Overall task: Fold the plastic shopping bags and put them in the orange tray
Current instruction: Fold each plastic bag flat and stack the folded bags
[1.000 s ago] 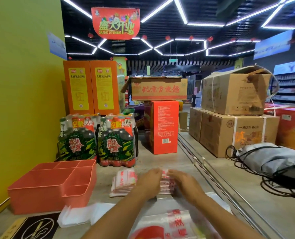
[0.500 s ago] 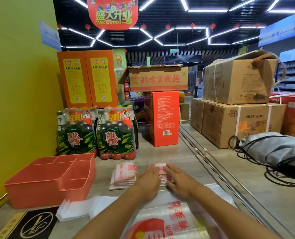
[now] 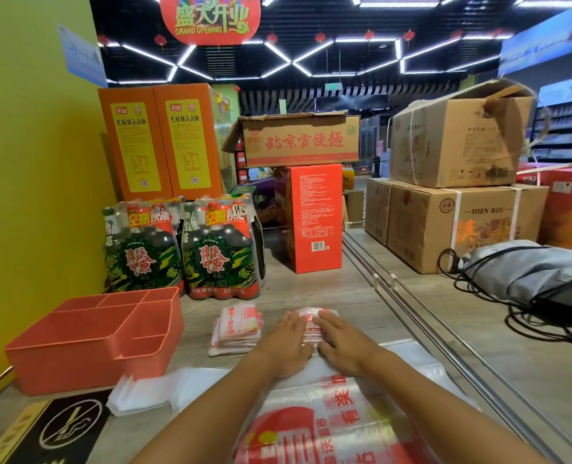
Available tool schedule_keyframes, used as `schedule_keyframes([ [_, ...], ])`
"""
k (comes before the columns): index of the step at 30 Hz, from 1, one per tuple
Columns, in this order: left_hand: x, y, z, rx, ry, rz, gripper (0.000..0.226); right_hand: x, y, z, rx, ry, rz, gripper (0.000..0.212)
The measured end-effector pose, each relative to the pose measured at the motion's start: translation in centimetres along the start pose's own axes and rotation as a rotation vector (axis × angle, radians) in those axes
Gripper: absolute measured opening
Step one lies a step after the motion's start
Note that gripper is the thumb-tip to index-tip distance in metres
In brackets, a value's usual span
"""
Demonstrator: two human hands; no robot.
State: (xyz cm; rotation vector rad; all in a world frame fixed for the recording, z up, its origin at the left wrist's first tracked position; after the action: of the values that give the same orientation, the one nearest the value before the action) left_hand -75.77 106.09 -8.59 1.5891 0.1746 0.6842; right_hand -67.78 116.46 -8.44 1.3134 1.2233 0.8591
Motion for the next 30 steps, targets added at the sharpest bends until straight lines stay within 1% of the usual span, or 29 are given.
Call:
schedule_keyframes([
  [3, 0.6, 0.8, 0.0, -0.037, 0.029, -0.02, 0.076, 0.1, 0.7, -0.1, -0.106, -0.017, 0.01, 0.069],
  [4, 0.9, 1.3, 0.1, -0.038, 0.031, -0.024, 0.078, 0.0, 1.3, -0.1, -0.118, -0.018, 0.028, 0.071],
  [7, 1.8, 2.5, 0.8, -0.028, 0.003, -0.042, 0.085, -0.5, 3.7, 0.2, -0.069, -0.009, 0.068, 0.073],
  [10, 2.7, 4.2, 2.3, 0.022, -0.045, -0.051, 0.086, -0.9, 5.9, 1.5, -0.035, -0.012, 0.09, 0.074],
  [13, 3.4, 6.0, 4.8, 0.039, -0.093, -0.08, 0.081, -2.1, 8.2, 3.5, 0.006, 0.013, 0.089, 0.07],
  [16, 4.0, 6.6, 8.2, 0.042, -0.178, -0.135, 0.074, -4.0, 9.4, 6.4, 0.011, 0.093, 0.088, 0.067],
  [18, 4.2, 6.5, 10.8, 0.043, -0.212, -0.142, 0.072, -5.4, 9.3, 8.5, 0.001, 0.168, 0.115, 0.067],
  [21, 4.3, 6.0, 15.1, 0.034, -0.217, -0.137, 0.069, -7.9, 9.1, 12.4, -0.001, 0.262, 0.1, 0.063],
  [25, 3.7, 5.1, 20.8, 0.009, -0.143, -0.145, 0.065, -10.3, 6.9, 17.7, -0.14, 0.304, 0.039, 0.065],
  [28, 3.7, 3.9, 24.7, -0.014, -0.142, -0.101, 0.065, -11.6, 5.6, 20.5, -0.169, 0.369, 0.013, 0.062],
  [30, 3.7, 2.9, 27.0, -0.026, -0.153, -0.03, 0.064, -12.3, 5.2, 22.1, -0.192, 0.401, -0.016, 0.059],
])
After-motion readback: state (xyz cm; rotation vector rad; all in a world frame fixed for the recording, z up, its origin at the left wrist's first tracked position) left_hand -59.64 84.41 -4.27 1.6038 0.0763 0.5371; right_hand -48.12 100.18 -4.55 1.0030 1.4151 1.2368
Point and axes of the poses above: each hand's wrist, its own z-axis away from the middle knuckle, its own y-axis out of the back of the hand, x = y × z, the point moved 7 cm from there along -z, towards the middle knuckle, and after that the axes turned 11 degrees about z, right-handed, at the moved point
